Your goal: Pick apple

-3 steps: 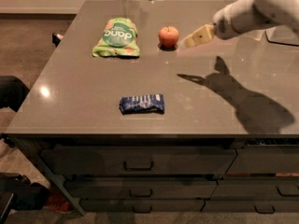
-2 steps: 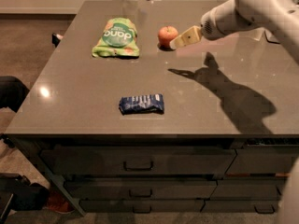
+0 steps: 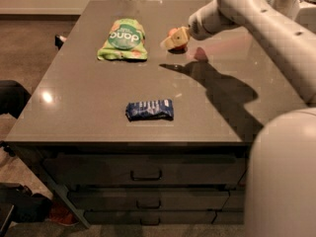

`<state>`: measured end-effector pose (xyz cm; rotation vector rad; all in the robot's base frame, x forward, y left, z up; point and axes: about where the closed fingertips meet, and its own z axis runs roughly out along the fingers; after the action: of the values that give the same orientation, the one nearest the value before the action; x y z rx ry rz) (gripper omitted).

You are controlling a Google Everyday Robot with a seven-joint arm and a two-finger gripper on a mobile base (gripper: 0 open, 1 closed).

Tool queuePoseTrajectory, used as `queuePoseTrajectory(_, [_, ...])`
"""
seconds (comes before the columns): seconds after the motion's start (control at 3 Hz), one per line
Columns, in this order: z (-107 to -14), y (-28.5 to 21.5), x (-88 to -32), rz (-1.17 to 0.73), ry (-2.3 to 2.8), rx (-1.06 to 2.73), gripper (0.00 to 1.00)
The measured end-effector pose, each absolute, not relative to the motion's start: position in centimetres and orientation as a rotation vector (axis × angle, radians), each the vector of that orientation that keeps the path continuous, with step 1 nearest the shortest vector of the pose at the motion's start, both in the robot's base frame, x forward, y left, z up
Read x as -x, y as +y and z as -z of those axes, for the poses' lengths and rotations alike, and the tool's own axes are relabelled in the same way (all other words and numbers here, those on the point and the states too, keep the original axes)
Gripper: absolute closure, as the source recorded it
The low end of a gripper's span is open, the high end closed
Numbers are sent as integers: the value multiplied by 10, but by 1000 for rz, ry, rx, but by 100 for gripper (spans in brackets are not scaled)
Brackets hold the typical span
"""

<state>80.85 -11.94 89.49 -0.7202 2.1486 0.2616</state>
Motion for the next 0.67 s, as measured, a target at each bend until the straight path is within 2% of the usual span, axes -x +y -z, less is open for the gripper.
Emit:
queuePoseTrajectory(0.33, [-884,-99,-831,-269,2172,750,3])
queuePoseTrajectory(0.67, [-877,-92,-843,-275,2191,757,25])
